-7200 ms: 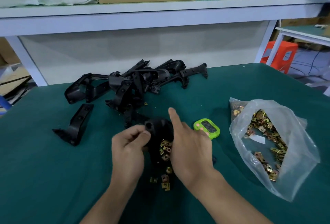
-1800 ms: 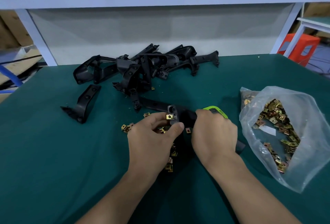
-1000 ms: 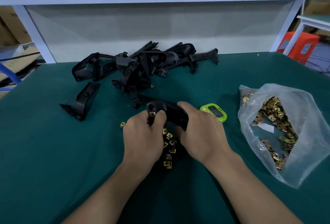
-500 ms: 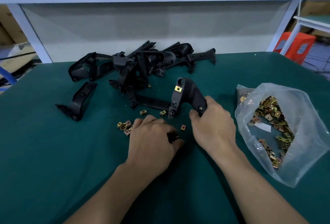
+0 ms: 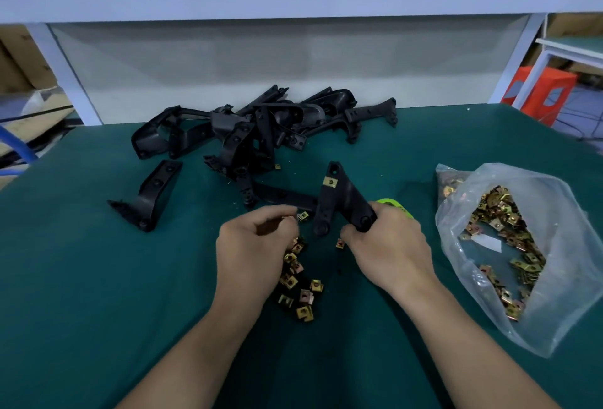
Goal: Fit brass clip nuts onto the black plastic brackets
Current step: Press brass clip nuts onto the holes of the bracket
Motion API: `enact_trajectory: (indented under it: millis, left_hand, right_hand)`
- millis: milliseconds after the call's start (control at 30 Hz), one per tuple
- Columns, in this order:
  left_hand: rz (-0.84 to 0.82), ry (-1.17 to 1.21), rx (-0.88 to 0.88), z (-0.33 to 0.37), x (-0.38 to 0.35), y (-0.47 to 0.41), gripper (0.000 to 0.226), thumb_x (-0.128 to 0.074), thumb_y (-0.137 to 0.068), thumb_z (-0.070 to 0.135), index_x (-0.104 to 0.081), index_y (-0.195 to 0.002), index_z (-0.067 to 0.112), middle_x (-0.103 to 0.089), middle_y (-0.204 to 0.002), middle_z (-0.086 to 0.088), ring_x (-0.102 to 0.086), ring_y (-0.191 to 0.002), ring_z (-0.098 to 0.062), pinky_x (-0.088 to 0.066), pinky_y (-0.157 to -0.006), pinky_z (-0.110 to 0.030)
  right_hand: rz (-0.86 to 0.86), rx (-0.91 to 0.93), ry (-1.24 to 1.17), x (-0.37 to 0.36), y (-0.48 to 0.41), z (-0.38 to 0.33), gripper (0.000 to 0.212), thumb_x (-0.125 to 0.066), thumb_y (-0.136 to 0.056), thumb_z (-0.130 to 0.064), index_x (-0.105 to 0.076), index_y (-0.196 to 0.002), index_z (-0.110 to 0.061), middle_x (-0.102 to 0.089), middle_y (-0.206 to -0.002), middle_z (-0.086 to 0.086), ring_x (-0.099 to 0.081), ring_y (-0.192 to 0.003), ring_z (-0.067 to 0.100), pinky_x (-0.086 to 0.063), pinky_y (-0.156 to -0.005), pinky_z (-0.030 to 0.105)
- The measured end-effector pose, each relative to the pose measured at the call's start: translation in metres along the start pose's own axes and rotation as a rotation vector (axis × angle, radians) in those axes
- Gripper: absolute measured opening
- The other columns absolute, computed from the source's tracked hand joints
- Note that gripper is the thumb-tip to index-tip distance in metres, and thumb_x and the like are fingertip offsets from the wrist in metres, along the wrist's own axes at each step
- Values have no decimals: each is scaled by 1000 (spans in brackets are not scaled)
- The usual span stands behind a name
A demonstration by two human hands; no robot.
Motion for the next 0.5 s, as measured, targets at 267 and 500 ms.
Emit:
enact_trajectory:
  millis: [267, 500]
  left_hand:
    - [-145, 206, 21, -3, -18, -1, 38, -62, -93, -8, -78, -103, 25, -81, -92, 0, -76, -83, -12, -57, -73, -18]
    - [-306, 278, 80, -1, -28, 2, 36, -60, -92, -6, -84, -93, 21, -79, -91, -10, -75, -82, -19, -59, -71, -25]
  right_hand:
    - [-25, 73, 69, -6, 3, -6, 23, -61, -74, -47, -49, -67, -29, -57, -72, -6, -57, -66, 23, -39, -56, 33]
    - [-26, 104, 124, -3, 1, -6, 26, -64, -76, -50, -50, -70, -29, -59, -80, -3, -57, -67, 23, -37, -56, 33]
Point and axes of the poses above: each hand's wrist, its own y-axis away from the middle knuckle, its own x-axis out of the back of the hand, z = x × y, the point moved 9 cm from there along -y, towards the middle knuckle
